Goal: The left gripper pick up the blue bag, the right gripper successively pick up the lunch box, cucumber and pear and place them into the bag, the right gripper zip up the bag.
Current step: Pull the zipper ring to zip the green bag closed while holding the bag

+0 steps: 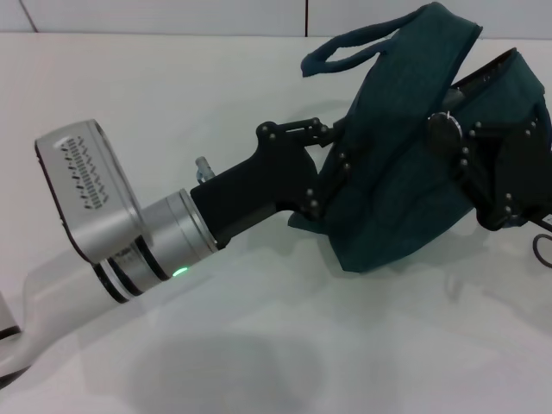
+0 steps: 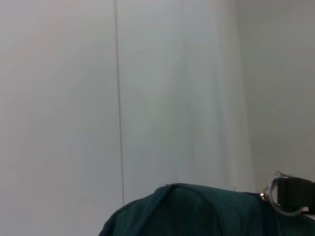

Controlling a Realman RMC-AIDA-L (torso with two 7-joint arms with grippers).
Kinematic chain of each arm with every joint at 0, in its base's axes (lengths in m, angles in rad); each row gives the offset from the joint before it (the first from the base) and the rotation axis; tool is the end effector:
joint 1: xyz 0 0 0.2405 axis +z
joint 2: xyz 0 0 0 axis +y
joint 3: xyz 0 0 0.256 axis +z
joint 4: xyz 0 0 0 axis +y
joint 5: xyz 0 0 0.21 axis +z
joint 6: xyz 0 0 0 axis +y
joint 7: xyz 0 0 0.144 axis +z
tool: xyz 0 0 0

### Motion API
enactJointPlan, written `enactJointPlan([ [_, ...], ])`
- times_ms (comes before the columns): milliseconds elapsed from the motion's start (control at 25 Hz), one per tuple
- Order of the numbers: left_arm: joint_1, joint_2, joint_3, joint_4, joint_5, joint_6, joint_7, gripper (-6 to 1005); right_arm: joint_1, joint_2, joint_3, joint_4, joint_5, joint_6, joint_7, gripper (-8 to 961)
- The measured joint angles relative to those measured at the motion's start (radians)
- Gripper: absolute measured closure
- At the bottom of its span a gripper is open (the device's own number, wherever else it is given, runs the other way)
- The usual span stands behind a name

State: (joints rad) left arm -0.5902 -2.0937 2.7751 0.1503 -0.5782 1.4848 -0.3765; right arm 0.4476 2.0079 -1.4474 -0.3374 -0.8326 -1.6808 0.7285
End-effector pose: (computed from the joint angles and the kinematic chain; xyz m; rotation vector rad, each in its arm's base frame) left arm -0.2113 0.2952 -0.0868 -2.3352 -0.1411 -1.1796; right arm 0.2276 0.2945 -0.0098 -2.3869 0.0807 1.3481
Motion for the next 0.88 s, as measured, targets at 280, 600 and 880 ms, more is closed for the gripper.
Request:
enactJointPlan([
  [280,0.003,-0.005,0.01,0.006,0.003,0.0,0.065,891,0.003,-0.01,-0.003,0.0,-0.016,0.0,0.081,935],
  [600,-0.002,-0.005,0.01,0.009,0.003,-0.001,0.073,941,0.012,-0.045,0.001,-0.013,-0.094,0.008,0.187,909],
  [880,-0.001,-0.006,0.008,0.011,0.003,-0.002,0.084,940,0.006,-0.104,0.004,-0.021,-0.117,-0.035,0.254,758],
])
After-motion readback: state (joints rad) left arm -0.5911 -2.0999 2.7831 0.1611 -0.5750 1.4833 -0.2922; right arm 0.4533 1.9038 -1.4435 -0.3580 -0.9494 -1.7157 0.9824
